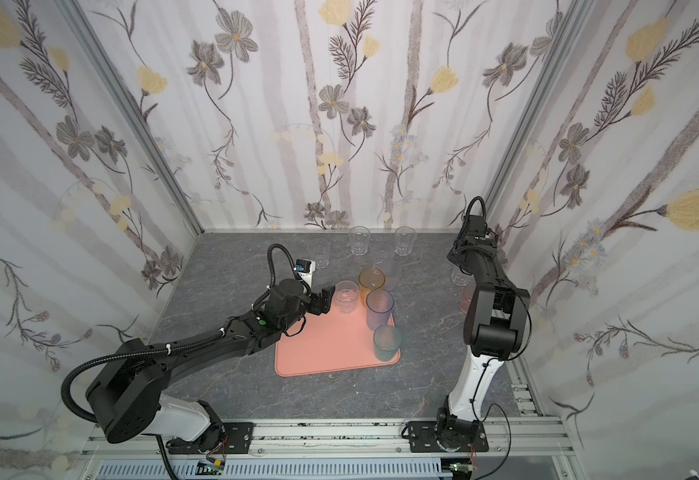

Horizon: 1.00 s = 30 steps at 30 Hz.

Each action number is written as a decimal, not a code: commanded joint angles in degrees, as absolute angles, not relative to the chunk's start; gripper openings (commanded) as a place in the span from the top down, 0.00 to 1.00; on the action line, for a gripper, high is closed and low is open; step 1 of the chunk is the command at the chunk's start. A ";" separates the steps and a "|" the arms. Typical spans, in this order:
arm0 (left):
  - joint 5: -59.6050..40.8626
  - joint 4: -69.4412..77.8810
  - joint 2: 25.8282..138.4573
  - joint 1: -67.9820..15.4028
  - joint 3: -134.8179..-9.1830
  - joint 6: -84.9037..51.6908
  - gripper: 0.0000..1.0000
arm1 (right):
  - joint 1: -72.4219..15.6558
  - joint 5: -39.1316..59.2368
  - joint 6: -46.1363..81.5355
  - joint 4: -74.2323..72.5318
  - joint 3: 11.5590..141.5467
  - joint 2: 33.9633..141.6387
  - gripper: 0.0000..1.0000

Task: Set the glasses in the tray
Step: 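Reach the right gripper to a clear glass near the pink glass and grasp it, then lift the clear glass with the right gripper and carry it toward the tray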

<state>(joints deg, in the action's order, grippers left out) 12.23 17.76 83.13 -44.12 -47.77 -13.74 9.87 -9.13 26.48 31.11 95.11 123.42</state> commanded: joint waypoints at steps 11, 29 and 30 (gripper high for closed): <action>11.86 19.86 84.90 -44.56 -47.38 -16.35 0.16 | 9.69 -5.25 25.14 32.52 99.95 130.82 0.79; 11.35 19.86 86.04 -44.74 -47.64 -16.10 0.17 | 3.27 1.40 24.31 31.77 89.80 119.28 1.00; 11.44 19.91 86.04 -44.81 -47.64 -16.01 0.16 | 2.72 1.65 24.50 31.38 87.44 117.66 1.00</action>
